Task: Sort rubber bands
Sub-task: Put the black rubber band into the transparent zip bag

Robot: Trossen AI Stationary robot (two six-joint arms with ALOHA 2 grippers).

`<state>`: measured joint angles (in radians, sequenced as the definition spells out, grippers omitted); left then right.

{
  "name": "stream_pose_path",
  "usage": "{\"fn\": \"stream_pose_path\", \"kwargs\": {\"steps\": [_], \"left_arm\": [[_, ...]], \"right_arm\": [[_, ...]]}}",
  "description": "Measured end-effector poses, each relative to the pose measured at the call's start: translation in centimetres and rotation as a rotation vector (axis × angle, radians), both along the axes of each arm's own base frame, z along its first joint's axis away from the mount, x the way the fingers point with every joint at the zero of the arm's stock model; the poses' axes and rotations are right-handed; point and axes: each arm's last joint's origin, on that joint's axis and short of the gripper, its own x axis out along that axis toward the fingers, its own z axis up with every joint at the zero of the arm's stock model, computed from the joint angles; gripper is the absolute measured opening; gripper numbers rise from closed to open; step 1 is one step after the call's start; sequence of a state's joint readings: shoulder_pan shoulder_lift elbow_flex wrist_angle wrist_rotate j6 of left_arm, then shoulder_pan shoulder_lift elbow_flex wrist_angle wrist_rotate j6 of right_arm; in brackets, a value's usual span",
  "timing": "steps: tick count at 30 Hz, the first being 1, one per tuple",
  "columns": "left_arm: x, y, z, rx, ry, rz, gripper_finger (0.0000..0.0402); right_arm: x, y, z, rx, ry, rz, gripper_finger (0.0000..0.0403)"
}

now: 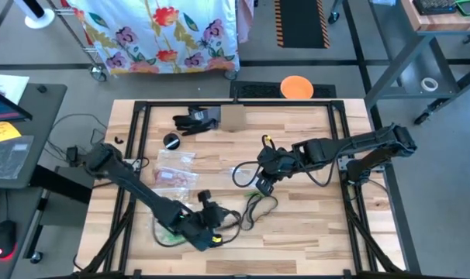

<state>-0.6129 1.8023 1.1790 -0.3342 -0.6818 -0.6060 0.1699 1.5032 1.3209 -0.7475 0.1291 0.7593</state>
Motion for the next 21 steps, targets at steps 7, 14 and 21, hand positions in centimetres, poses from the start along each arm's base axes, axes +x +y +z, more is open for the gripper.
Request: {"fn": "stream_pose_path", "kwargs": {"steps": [7,14,21], "left_arm": [[-2.0,-0.3,7.0,0.205,-0.301,0.043,0.0001],[-1.0,0.5,8.6,0.363,-0.358,0.069,0.0001],[1.3,4.0,8.7,0.294,-0.352,0.095,0.0001]], "right_arm": [[0.0,0.0,0.0,0.045,-0.004,-0.042,0.0000],[0.1,0.1,-0.1,0.114,0.001,-0.112,0.0000],[0.4,0.1,0.0,0.101,-0.030,-0.085,0.0000]]}}
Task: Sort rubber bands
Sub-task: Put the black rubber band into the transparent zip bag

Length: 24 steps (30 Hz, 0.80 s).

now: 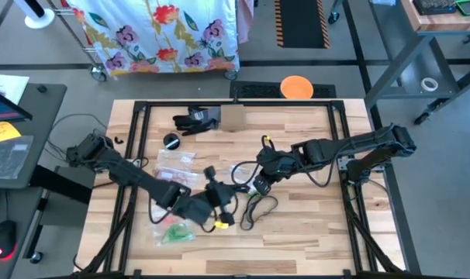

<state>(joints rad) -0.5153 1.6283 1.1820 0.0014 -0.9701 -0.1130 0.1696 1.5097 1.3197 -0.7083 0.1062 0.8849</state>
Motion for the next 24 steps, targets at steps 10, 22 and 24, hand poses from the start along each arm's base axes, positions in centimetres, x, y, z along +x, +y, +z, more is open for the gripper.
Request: {"fn": "stream_pose_path", "kwargs": {"steps": [10,22,24], "left_arm": [[2.4,3.0,2.3,0.039,-0.131,-0.099,0.0000],[4.0,5.9,2.3,0.015,-0.154,-0.191,0.0000],[4.1,6.4,1.8,-0.025,-0.127,-0.191,0.0000]], "right_arm": [[0.0,-0.3,0.0,-0.059,0.004,0.054,0.0000],[0.4,-0.7,-0.5,-0.090,0.016,0.051,0.0000],[0.4,-0.8,-0.5,-0.093,0.023,0.047,0.0000]]}}
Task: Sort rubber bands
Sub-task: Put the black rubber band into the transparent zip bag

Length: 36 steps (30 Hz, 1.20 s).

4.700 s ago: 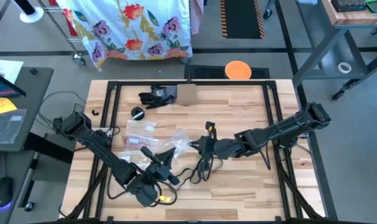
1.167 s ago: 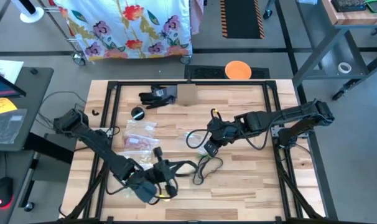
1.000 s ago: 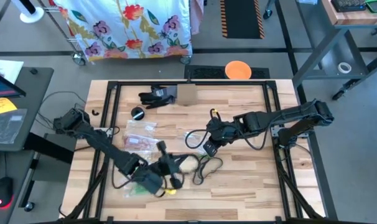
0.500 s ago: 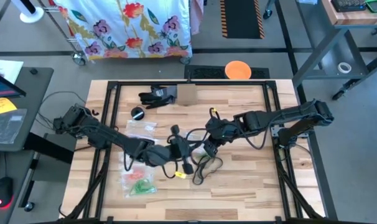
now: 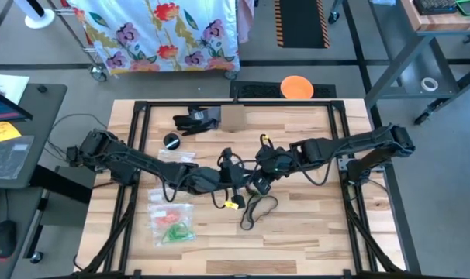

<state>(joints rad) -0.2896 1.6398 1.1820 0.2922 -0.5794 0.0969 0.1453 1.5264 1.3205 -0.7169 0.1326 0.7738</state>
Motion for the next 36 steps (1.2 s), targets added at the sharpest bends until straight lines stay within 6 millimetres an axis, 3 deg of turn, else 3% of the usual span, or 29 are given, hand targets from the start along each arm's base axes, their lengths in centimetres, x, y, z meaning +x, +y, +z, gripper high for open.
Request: {"fn": "stream_pose_path", "kwargs": {"steps": [14,20,29,36], "left_arm": [[-0.6,-0.3,-1.1,-0.022,0.101,0.074,0.0000],[-1.6,-1.5,0.6,0.005,0.034,0.071,0.0000],[-1.8,-1.2,0.5,-0.021,0.060,0.055,0.0000],[-1.7,0.3,-0.4,-0.094,0.133,0.097,0.0000]], "right_arm": [[0.1,-0.3,0.1,0.001,-0.015,-0.006,0.0000],[-0.2,-0.3,-0.2,0.015,0.028,-0.023,0.0000],[0.1,-0.2,0.1,0.026,-0.016,-0.028,0.0000],[0.3,-0.2,0.3,0.037,-0.042,-0.035,0.0000]]}}
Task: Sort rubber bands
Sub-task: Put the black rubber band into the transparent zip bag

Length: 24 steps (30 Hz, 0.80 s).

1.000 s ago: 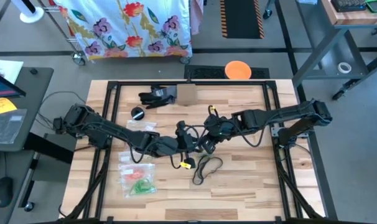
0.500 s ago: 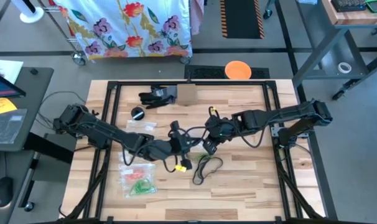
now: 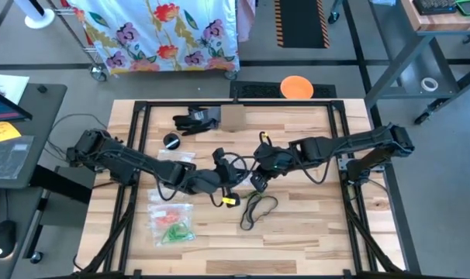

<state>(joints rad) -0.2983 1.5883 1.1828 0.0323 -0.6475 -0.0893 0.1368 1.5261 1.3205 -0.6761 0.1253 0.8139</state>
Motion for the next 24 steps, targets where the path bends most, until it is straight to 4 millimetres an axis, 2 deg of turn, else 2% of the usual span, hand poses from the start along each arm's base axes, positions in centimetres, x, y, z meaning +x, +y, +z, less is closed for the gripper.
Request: {"fn": "stream_pose_path", "kwargs": {"steps": [15,24], "left_arm": [[0.1,2.2,-1.2,-0.178,0.076,0.047,0.0000],[0.2,4.2,-2.0,-0.404,0.123,0.053,0.0000]], "right_arm": [[0.2,1.5,0.4,0.006,-0.055,0.084,0.0000],[0.3,1.8,0.5,-0.002,-0.078,0.094,0.0000]]}}
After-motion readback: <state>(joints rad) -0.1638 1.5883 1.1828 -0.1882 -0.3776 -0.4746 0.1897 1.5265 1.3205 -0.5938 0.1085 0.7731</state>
